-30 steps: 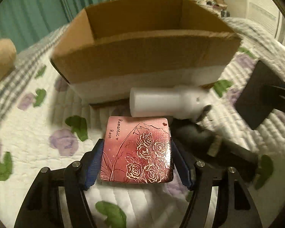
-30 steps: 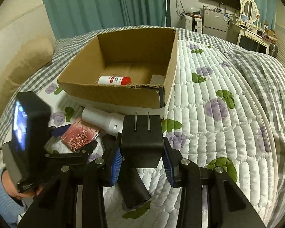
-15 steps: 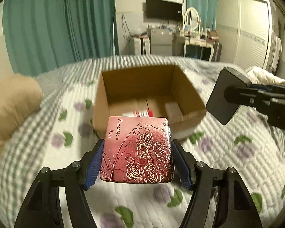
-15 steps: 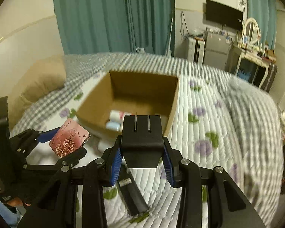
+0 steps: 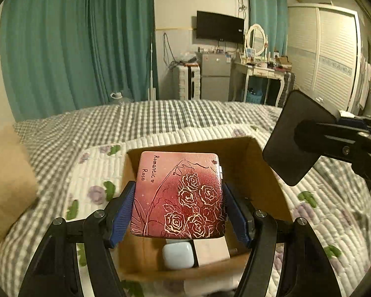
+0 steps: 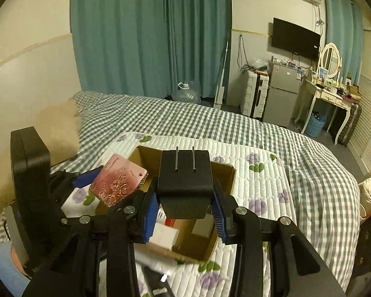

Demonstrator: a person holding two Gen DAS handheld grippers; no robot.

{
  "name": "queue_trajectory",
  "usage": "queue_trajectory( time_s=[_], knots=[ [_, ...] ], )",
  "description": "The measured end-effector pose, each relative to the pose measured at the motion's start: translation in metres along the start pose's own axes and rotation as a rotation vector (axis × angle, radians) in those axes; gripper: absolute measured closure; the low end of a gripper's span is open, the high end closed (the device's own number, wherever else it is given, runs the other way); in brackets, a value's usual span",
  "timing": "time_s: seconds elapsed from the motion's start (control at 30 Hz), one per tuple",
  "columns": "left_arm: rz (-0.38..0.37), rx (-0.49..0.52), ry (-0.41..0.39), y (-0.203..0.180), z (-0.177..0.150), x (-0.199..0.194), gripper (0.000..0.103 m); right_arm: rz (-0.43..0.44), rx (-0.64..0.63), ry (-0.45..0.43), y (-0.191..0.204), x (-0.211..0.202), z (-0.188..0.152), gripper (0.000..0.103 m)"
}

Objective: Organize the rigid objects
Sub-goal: 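Release the card case and the black device into the box from both tools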

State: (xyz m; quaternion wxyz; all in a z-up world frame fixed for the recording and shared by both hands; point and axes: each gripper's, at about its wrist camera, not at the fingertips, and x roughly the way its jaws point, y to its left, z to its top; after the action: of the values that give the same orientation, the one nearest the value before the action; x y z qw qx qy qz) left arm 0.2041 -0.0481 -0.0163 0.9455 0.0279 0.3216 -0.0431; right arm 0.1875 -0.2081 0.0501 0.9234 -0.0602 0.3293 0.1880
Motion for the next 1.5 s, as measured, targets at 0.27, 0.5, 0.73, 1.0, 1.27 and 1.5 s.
queue_trajectory(
  time_s=[0.27,0.5,0.73,1.0,1.27,1.5],
  knots=[
    [0.018,0.0,0.061,-0.001,-0.012,0.054,0.033,-0.006,-0.011,0.063,-0.012,0.056,-0.019,0.065],
    [-0.011,-0.017,0.036,0.005,-0.015,0.065,0.024,0.01,0.012,0.082,-0.025,0.076,-0.028,0.065],
    [0.022,0.007,0.012,0.007,-0.01,0.048,0.016,0.005,0.027,0.076,-0.031,0.078,-0.018,0.065],
    [0.039,0.005,0.025,0.018,-0.018,0.025,0.016,0.003,0.023,0.135,-0.022,0.108,-0.015,0.065],
    [0.038,0.014,0.019,0.018,-0.027,-0.004,0.011,-0.052,0.074,0.064,-0.027,0.099,-0.01,0.031],
    [0.038,0.016,-0.026,0.018,-0.022,-0.052,0.005,-0.069,0.053,0.024,-0.023,0.037,-0.005,0.031]
  ],
)
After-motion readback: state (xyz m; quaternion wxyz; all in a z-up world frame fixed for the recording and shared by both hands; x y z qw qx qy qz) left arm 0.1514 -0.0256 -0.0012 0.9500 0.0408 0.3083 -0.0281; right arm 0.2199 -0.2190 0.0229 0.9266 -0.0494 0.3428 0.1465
